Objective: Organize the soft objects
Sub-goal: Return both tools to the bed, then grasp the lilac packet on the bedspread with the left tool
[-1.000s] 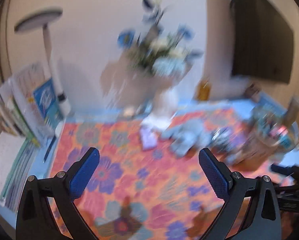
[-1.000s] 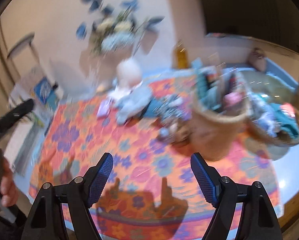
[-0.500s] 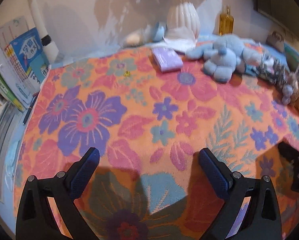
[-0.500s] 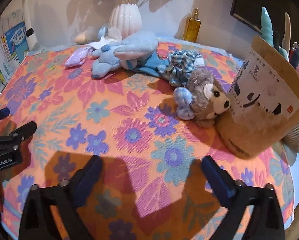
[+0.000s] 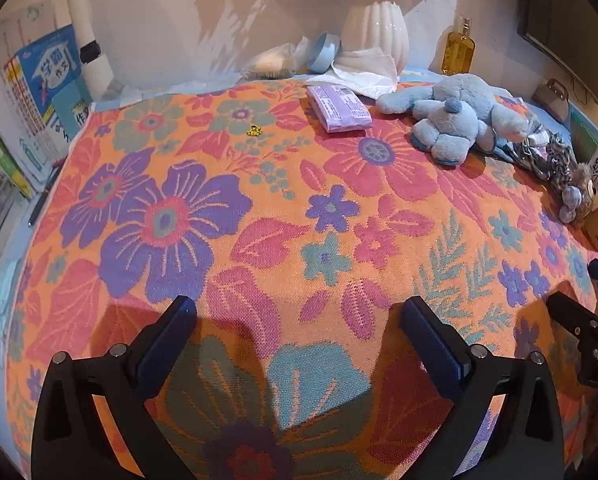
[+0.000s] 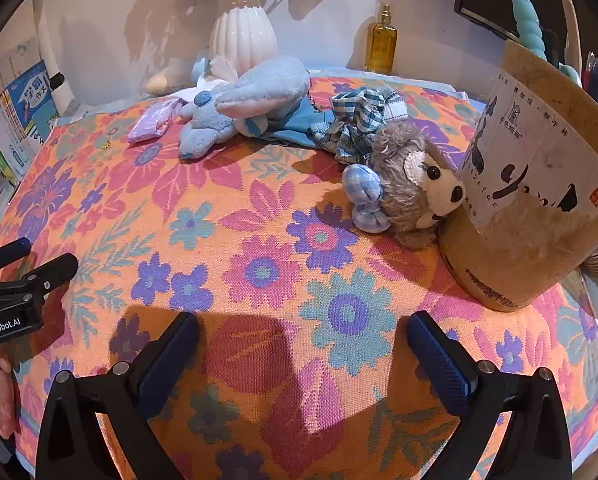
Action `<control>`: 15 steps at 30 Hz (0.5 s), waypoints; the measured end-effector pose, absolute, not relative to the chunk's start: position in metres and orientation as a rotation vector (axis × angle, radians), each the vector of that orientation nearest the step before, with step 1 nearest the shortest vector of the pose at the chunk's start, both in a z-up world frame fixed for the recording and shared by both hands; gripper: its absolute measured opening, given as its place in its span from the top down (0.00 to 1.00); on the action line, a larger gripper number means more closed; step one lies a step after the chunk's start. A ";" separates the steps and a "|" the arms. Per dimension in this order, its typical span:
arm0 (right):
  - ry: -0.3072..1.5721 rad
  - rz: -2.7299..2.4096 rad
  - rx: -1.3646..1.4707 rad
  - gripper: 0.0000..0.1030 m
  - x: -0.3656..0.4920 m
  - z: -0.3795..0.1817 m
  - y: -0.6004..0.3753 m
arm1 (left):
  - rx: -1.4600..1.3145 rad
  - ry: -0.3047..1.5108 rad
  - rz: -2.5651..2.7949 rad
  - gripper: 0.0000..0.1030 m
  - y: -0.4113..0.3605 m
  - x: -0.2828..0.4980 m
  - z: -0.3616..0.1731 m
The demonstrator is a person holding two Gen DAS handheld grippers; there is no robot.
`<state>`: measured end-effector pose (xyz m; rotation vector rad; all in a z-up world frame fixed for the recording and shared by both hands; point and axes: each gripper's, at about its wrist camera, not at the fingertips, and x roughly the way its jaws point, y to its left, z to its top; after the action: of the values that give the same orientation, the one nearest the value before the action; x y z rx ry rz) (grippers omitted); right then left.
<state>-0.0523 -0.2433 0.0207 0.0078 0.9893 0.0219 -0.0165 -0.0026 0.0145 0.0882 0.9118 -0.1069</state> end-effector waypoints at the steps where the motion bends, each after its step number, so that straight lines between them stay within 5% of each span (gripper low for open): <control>1: 0.988 0.023 0.009 0.00 -0.053 0.021 -0.243 | 0.087 0.912 -0.106 0.00 -0.003 -0.017 0.015; 8: 1.012 0.047 0.014 0.00 -0.062 0.026 -0.246 | 0.053 0.952 -0.115 0.01 0.009 -0.017 0.025; 15: 0.987 0.196 0.077 0.00 -0.048 0.077 -0.221 | -0.008 0.833 -0.160 0.01 0.019 0.004 0.095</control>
<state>-0.0479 -0.2214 0.0775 0.0765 0.9867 0.1959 0.0036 0.0190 0.0952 -0.0078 0.8329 -0.1604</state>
